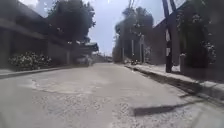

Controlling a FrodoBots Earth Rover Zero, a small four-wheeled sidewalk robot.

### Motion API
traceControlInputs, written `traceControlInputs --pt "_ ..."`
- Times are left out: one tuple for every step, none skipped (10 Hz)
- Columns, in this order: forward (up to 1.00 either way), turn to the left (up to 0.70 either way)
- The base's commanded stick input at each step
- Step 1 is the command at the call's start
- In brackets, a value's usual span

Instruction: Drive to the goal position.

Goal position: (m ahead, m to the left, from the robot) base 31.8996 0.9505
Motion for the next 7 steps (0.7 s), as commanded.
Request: traceControlInputs --pt "0.70 0.00" --pt "0.70 0.00" --pt "0.70 0.00" --pt "0.70 0.00" --pt "0.70 0.00" --pt "0.70 0.00" --pt "0.70 0.00"
